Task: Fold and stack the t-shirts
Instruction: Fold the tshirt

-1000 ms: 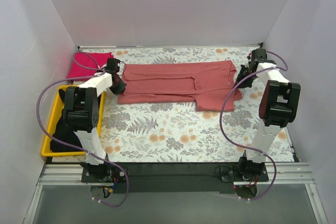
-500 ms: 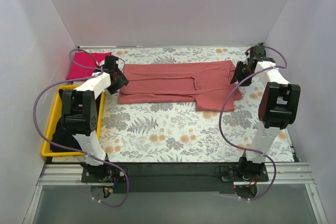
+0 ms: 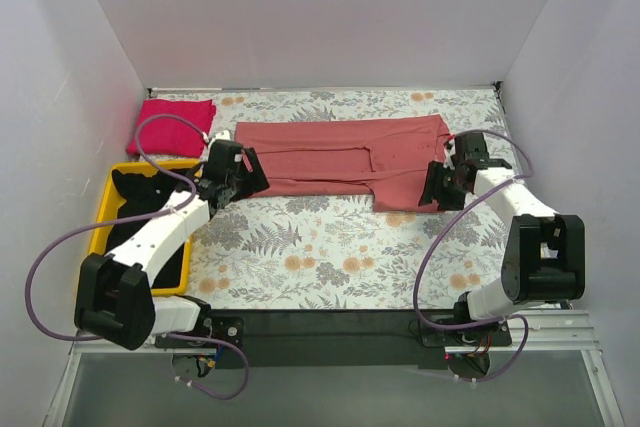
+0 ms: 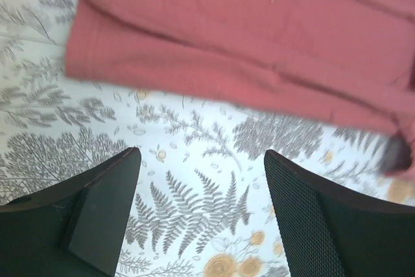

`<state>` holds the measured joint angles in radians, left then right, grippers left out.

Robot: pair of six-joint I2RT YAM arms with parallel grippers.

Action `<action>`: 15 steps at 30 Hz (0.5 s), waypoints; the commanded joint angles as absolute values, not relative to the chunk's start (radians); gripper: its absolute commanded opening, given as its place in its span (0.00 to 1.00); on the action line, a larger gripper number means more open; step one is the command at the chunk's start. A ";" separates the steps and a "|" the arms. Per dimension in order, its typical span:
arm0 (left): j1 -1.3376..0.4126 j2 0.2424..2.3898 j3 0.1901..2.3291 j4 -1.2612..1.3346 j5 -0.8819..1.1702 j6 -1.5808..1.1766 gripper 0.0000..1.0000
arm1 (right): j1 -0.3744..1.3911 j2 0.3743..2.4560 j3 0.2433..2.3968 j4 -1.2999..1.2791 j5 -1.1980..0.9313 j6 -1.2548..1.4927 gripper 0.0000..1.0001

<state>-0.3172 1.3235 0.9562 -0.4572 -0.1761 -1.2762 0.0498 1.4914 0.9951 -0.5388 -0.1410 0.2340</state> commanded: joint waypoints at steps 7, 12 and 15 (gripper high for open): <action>-0.371 1.128 0.644 -0.351 -0.109 -1.203 0.76 | 0.080 1.368 0.763 -0.276 -0.153 0.400 0.63; -0.371 1.137 0.612 -0.301 -0.133 -1.190 0.75 | 0.098 1.316 0.693 -0.192 -0.095 0.558 0.65; -0.371 1.173 0.635 -0.304 -0.149 -1.193 0.74 | 0.109 1.298 0.651 -0.146 -0.060 0.638 0.65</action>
